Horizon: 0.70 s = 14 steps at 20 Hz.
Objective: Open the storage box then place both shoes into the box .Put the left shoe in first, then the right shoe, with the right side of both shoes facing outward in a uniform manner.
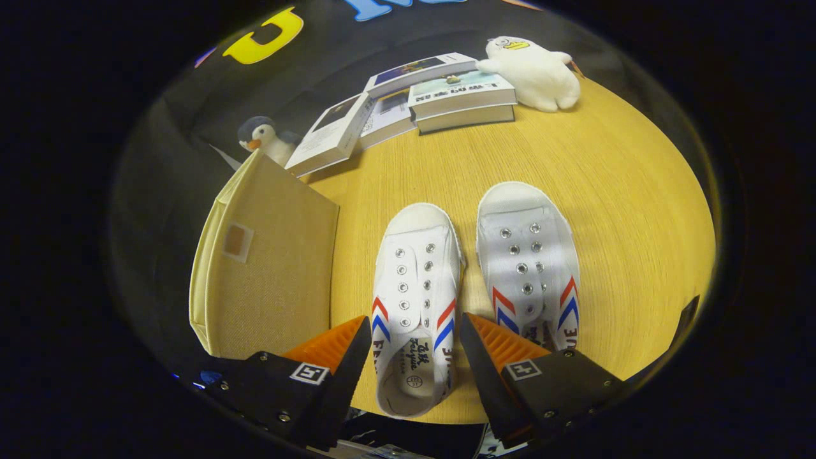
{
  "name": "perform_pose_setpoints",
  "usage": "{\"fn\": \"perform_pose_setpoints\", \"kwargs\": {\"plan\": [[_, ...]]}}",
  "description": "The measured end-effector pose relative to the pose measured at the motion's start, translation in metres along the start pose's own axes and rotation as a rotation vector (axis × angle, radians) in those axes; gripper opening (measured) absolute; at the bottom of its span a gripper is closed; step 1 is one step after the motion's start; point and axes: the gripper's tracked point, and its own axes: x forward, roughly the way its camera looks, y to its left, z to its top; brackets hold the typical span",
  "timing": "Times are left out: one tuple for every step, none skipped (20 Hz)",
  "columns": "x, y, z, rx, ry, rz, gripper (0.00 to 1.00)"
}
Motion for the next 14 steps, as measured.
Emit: {"fn": "perform_pose_setpoints", "kwargs": {"plan": [[0.001,-0.002,-0.002,0.021,0.008,0.002,0.85],[0.003,-0.002,-0.001,0.041,0.011,0.011,0.85],[0.003,-0.003,0.001,0.057,0.007,0.016,0.85],[0.005,-0.005,0.002,0.069,0.001,0.014,0.84],[0.006,-0.005,0.002,0.077,0.004,0.017,0.82],[0.009,-0.006,0.001,0.079,0.006,0.014,0.82],[0.012,-0.007,0.001,0.077,0.007,0.010,0.81],[0.015,-0.011,0.002,0.072,0.006,-0.010,0.79],[0.020,-0.016,0.001,0.072,0.004,-0.028,0.67],[0.020,-0.015,-0.002,0.087,0.015,-0.018,0.55],[0.023,-0.015,-0.003,0.104,0.020,-0.008,0.51],[0.024,-0.015,-0.003,0.119,0.026,0.002,0.51],[0.028,-0.018,-0.007,0.132,0.023,-0.018,0.50],[0.024,-0.020,-0.004,0.160,0.034,0.001,0.36]]}}
